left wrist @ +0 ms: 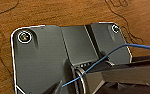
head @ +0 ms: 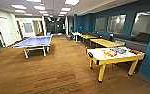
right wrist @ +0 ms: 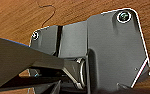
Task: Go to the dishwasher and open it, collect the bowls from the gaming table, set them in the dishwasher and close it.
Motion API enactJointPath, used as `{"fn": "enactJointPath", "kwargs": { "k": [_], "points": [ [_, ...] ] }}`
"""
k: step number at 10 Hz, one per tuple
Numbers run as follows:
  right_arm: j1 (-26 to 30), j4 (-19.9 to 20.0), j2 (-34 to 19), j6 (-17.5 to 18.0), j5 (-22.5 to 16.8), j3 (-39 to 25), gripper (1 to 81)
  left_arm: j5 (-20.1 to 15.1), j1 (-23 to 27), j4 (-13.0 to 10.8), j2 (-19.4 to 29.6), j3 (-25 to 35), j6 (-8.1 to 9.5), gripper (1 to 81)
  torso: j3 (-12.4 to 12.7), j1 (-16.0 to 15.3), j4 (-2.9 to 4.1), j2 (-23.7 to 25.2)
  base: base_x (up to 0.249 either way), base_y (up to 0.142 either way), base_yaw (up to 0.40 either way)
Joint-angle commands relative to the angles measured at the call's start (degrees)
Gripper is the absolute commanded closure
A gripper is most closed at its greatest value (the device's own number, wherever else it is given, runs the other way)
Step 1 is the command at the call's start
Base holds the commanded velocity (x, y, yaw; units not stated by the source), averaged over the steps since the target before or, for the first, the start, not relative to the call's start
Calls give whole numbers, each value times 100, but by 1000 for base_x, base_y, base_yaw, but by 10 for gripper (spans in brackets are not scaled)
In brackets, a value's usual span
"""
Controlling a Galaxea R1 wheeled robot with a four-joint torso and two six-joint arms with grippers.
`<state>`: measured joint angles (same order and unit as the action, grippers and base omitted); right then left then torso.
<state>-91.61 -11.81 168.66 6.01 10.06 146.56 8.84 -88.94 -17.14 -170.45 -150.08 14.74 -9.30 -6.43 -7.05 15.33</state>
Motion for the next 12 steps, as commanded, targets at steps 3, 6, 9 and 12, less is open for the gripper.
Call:
{"fn": "enactJointPath", "kwargs": {
  "k": [3, 6, 9, 12],
  "points": [
    [226, -23, -31, 5, -224, -32, 10, -233, 250, -44, -7, 22, -59, 10, 0, 0, 0, 0, 203, 0, 0],
    [226, -23, -31, 14, -223, -32, 10, -233, 250, -35, -7, 22, -59, 10, 0, 0, 0, 0, 204, 0, 0],
    [217, -32, -22, 5, -232, -32, 10, -242, 250, -44, -16, 22, -59, 10, 0, 0, 0, 0, 204, 0, 0],
    [217, -40, -22, 5, -232, -32, 10, -242, 250, -44, -34, 22, -59, 10, 0, 0, 0, 0, 204, 0, 0]
  ]
}}
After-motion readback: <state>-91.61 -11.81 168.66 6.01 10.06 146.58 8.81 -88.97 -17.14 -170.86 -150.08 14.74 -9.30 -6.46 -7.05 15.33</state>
